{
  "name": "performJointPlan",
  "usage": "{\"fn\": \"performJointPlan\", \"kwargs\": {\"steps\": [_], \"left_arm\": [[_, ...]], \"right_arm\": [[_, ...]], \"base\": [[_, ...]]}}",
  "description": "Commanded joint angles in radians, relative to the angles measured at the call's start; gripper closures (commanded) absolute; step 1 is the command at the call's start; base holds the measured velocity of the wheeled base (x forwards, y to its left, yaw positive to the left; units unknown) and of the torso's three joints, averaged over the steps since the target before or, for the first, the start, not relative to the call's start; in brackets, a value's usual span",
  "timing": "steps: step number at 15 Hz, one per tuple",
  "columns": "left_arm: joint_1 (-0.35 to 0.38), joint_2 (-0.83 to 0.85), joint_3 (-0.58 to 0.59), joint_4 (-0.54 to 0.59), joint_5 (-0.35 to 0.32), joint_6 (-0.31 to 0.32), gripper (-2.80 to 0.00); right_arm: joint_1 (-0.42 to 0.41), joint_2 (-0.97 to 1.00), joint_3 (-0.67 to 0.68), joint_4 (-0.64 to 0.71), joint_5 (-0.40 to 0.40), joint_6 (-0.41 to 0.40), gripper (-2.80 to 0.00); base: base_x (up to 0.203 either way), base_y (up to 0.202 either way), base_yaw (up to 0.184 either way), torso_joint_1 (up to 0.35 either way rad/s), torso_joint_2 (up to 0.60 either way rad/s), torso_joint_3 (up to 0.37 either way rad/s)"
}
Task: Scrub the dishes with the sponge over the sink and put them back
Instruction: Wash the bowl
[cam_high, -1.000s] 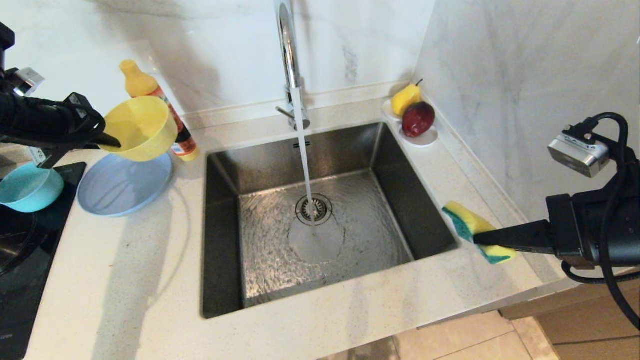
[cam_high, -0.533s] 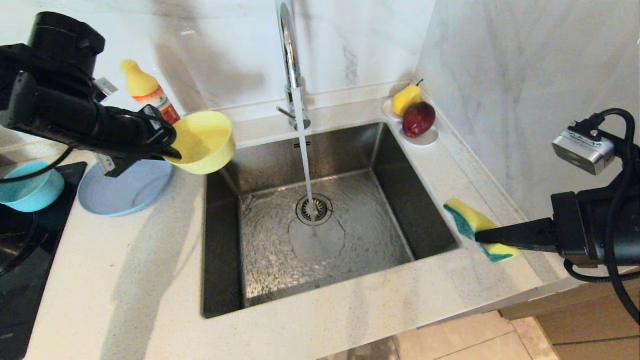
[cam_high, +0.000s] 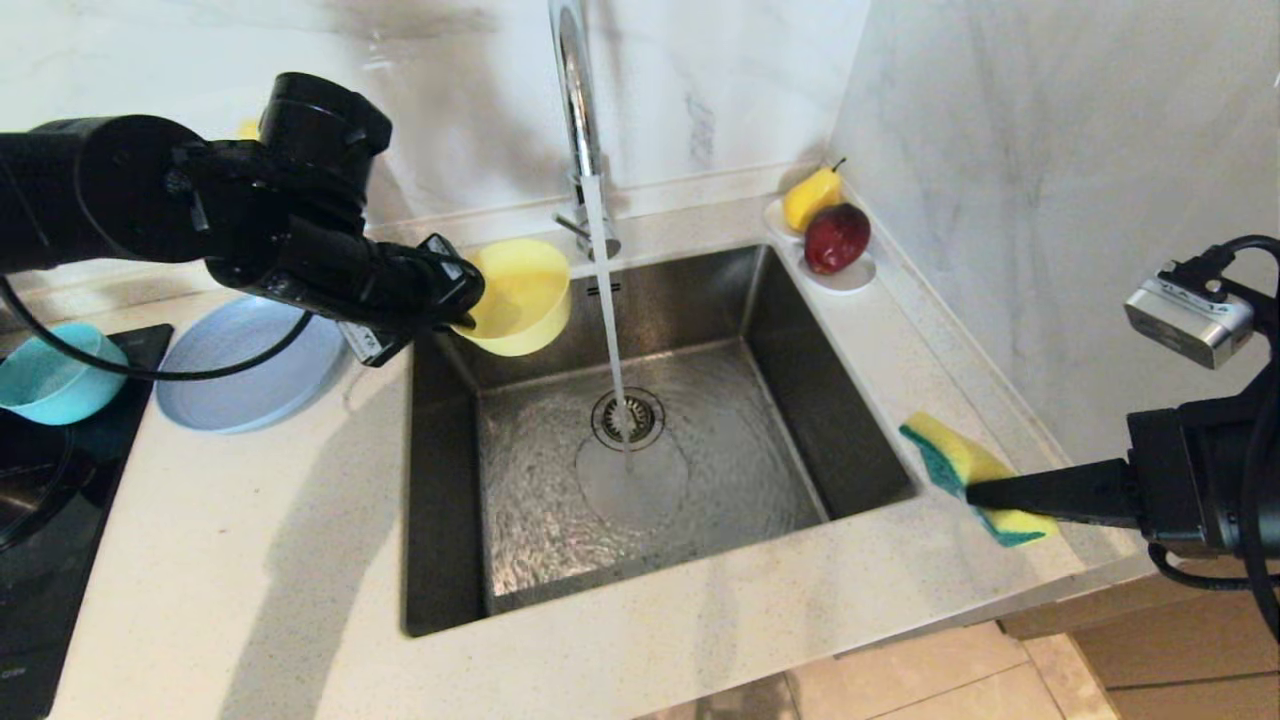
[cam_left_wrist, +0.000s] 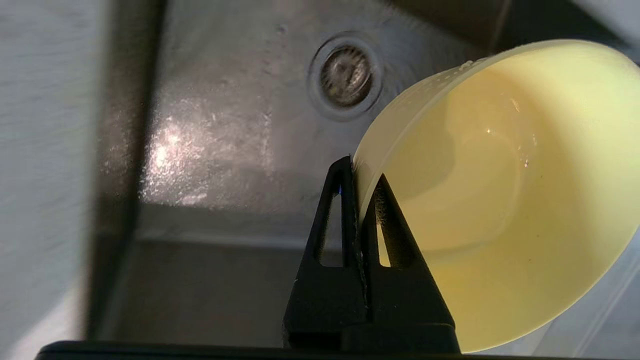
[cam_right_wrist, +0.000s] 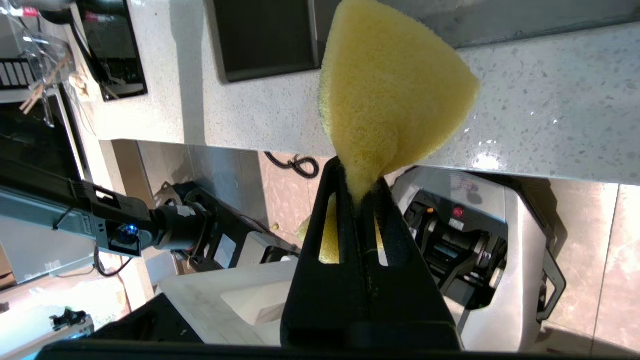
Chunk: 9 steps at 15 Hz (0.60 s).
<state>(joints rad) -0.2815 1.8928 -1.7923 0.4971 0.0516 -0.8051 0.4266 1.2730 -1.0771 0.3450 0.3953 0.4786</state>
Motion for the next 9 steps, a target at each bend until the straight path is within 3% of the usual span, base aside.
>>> {"fn": "performJointPlan", "kwargs": {"steps": [1,9], "left_arm": [[-0.055,0.061,-0.001,-0.021,0.027,-0.019,0.0],[-0.118,0.122,-0.021,-0.094,0.058,-0.022,0.0]], "right_arm": [[-0.002,-0.003,0.024,-0.001,0.001,0.003,0.0],[-0.002,-0.003,0.034,-0.02,0.002,0.0,0.0]], "base": [[0.0,0.0,0.0,0.0,0.0,0.0],[0.0,0.0,0.0,0.0,0.0,0.0]]}}
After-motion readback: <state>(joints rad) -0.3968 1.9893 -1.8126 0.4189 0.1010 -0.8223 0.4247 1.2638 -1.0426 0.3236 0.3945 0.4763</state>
